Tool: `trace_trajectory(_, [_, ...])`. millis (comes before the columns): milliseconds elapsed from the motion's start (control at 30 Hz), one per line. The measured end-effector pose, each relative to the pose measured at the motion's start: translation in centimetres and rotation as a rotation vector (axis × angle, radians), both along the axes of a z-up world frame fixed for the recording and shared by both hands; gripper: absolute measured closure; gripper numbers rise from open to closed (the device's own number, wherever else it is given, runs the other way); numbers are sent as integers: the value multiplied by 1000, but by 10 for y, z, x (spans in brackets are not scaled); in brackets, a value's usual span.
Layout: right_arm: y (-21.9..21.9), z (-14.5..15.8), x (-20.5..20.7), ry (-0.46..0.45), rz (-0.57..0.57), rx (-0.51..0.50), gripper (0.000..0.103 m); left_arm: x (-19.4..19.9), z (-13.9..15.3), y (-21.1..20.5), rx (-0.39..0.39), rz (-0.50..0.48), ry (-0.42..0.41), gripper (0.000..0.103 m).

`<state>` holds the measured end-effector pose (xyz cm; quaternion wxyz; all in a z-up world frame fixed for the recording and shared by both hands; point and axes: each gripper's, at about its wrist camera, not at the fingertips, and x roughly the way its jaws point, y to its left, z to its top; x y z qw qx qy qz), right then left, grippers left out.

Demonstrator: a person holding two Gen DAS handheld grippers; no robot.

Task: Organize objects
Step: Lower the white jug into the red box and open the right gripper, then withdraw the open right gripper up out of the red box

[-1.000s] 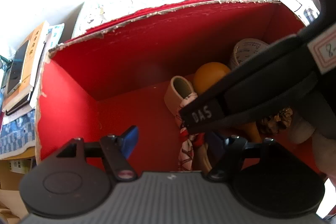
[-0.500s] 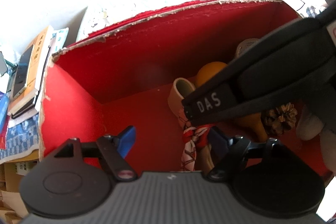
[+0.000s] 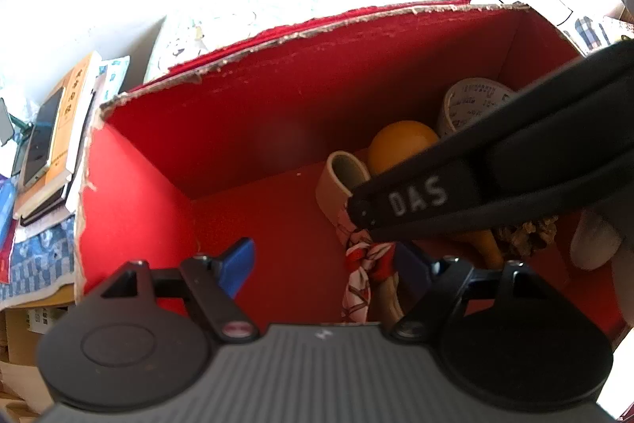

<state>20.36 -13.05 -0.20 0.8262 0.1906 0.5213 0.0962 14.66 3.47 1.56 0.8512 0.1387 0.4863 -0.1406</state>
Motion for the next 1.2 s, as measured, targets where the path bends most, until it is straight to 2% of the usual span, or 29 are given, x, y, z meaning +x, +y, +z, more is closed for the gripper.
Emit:
trace_trajectory(233, [-1, 5, -8, -56, -44, -3, 72, 0, 1, 1, -2, -5, -15, 22])
trace_trajectory(367, [-5, 4, -18, -73, -112, -14, 72, 1, 1, 2, 0, -9, -20, 22])
trace_trajectory(500, [-9, 7, -29, -91, -187, -89, 72, 6, 0, 1, 2, -9, -21, 22])
trace_trajectory(633, [-13, 9, -45, -108, -244, -107, 72, 25, -3, 5, 5, -11, -24, 22])
trace_trajectory(800, [-13, 14, -61, -163, -318, -177, 67, 19, -5, 6, 10, -17, -30, 22])
trace_trajectory(833, [-14, 16, -64, -163, -323, -170, 67, 0, -10, 5, 12, -14, -29, 21])
trace_trajectory(900, [-18, 17, -70, -169, -345, -144, 67, -1, -7, 13, 8, -28, -42, 18])
trace_trajectory(967, [-13, 22, -74, -190, -354, -161, 67, 1, -6, -3, 22, -30, -68, 14])
trace_trajectory(1067, [-7, 31, -81, -223, -353, -228, 67, -3, 5, -5, 15, -22, -87, 13])
trace_trajectory(1200, [-9, 40, -90, -235, -371, -220, 63, -13, 22, -6, 23, 3, -128, 12])
